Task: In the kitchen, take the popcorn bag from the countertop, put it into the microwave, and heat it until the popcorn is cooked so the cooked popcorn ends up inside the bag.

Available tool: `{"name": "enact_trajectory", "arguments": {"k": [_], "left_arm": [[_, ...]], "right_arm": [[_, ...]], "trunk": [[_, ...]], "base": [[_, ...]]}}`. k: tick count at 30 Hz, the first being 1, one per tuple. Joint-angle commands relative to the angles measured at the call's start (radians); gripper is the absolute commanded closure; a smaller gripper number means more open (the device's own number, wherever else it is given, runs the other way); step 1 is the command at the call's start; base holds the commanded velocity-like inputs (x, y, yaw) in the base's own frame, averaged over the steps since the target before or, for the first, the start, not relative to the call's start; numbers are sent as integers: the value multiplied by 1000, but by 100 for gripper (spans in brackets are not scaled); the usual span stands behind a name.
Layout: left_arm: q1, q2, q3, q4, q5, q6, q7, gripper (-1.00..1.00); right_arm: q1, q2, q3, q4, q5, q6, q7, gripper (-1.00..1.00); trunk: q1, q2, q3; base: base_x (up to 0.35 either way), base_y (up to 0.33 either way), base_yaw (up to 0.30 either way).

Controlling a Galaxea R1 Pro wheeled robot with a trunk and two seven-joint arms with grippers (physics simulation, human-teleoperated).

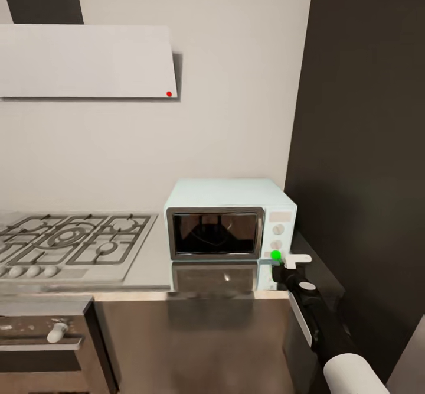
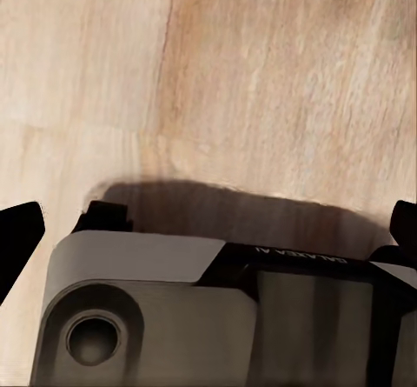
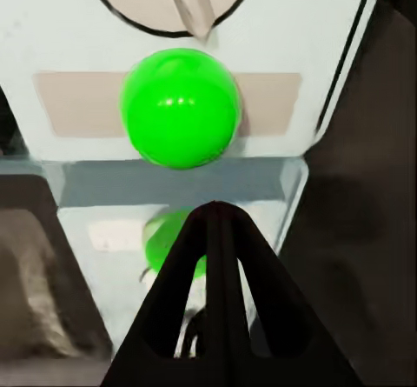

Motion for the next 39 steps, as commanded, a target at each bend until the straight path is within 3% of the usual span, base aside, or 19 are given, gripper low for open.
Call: {"name": "enact_trajectory", "arguments": {"k": [1,9,14,19,23,27,30,32,35,38,39], "left_arm": [[-1,0,-8,1,9,-3,-4,-100],[-1,0,-9,1,9,-3,-4,-100],[-1,0,-9,1,9,-3,-4,-100],[-1,0,-9,1,9,-3,-4,-100],[-1,0,-9,1,9,-3,-5,-100],[-1,0,-8,1,9,-3,-6,-100],[-1,0,-8,1,9,-3,-6,-100],[-1,1,-8,1,9,-3,-6,-100],[-1,1,-8,1,9,-3,-6,-100],[-1,2,-8,1,9,-3,-5,-100],[-1,2,-8,1,9,-3,-4,-100]], "right_arm": [[-1,1,-2,-4,7,8,0,100],[-1,-2,-3,-45,8,18,2,100],[-1,-1,-3,-79,7,67,2,100],[5,-2,-4,-41,-6,74,5,100],[10,-5,-6,237,-8,44,6,100],[10,-18,-6,642,0,-139,-1,100],[10,-19,-6,857,1,-226,-3,100],[6,-19,-5,932,1,-257,2,100],[17,-19,-4,957,2,-276,5,100],[179,-19,-3,965,6,-321,5,100],[207,-19,-2,966,6,-333,5,100]], "trunk": [[-1,-1,-1],[-1,-1,-1],[-1,-1,-1],[-1,-1,-1],[-1,-1,-1],[-1,-1,-1],[-1,-1,-1],[-1,-1,-1],[-1,-1,-1],[-1,-1,-1],[-1,-1,-1]], "base": [[-346,0,0],[-346,0,0],[-346,0,0],[-346,0,0],[-269,0,0],[-39,0,0],[-5,0,0],[-1,0,0],[0,0,0],[0,0,0],[0,0,0]]}}
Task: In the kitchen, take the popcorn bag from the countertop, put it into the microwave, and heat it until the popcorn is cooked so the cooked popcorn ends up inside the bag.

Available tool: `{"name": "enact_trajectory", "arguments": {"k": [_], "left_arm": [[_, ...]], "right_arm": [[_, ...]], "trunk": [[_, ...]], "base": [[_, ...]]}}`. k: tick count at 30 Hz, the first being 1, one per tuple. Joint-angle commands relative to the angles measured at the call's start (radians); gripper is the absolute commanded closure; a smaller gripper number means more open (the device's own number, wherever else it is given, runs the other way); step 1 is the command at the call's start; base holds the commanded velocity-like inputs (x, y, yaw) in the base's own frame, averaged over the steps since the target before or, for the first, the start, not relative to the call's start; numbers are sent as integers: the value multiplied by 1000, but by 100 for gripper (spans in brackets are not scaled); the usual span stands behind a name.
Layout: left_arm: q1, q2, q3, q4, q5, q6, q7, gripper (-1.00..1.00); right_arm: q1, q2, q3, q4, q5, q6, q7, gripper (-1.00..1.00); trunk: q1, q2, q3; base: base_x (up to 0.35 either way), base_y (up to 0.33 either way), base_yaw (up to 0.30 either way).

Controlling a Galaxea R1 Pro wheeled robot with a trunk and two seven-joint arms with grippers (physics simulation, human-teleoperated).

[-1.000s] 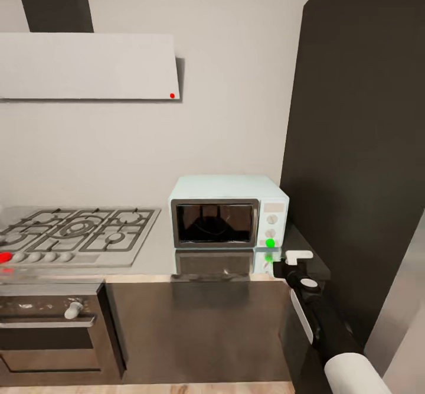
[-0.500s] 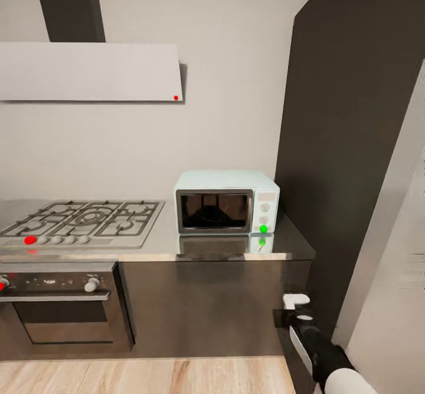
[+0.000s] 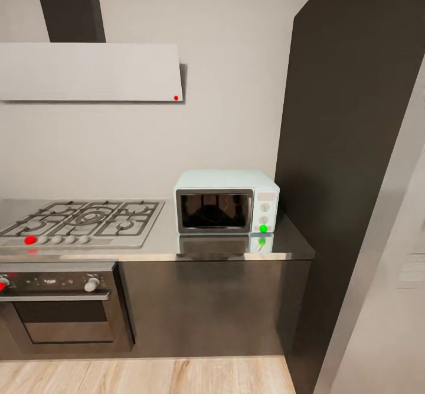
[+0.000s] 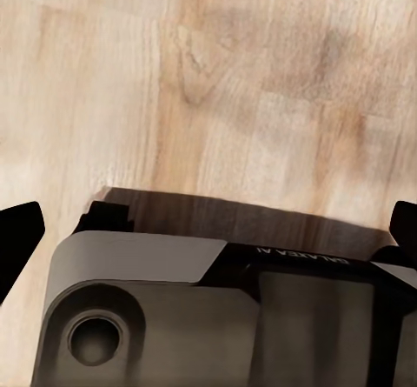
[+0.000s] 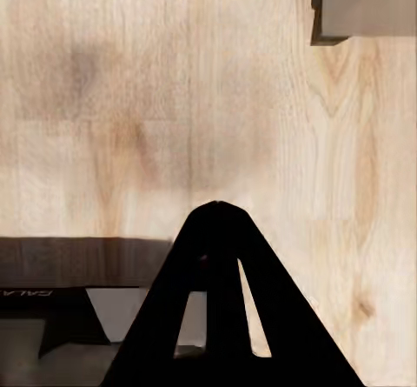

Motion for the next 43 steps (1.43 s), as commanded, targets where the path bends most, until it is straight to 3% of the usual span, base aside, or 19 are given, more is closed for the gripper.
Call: {"name": "enact_trajectory", "arguments": {"k": [1,6,10,12,14,28,30,32,43], "left_arm": [[-1,1,-8,1,9,-3,-4,-100],[-1,5,-8,1,9,-5,-3,-100],[-1,9,-8,1,15,-5,-2,-100],[-1,16,-9,-2,51,-6,-3,-100],[-1,15,-14,-6,61,-6,-4,-100],[-1,34,-21,-9,67,-6,-4,-100],[-1,34,-21,-9,65,-6,-4,-100],[-1,32,-22,-9,65,-6,-4,-100],[-1,33,-21,-9,65,-6,-4,-100]], "right_arm": [[35,1,-3,3,7,-16,-3,100],[109,0,-5,5,5,-27,-5,100],[114,0,-5,5,5,-25,-11,100],[116,0,-5,5,5,-29,-14,100],[118,-1,-5,4,5,-40,-14,100],[119,15,-10,-2,7,-63,-16,100],[119,-2,-9,2,-1,-70,-11,100],[119,-34,-9,4,-2,-76,-4,100],[131,-35,-8,5,5,-79,-2,100]], "trunk": [[0,-1,-1],[0,-1,-1],[0,-1,-1],[0,-1,-1],[0,-1,-1],[0,-1,-1],[0,-1,-1],[0,-1,-1],[0,-1,-1]], "base": [[0,0,0],[0,0,0],[0,0,0],[0,0,0],[0,0,0],[0,0,0],[0,0,0],[0,0,0],[0,0,0]]}}
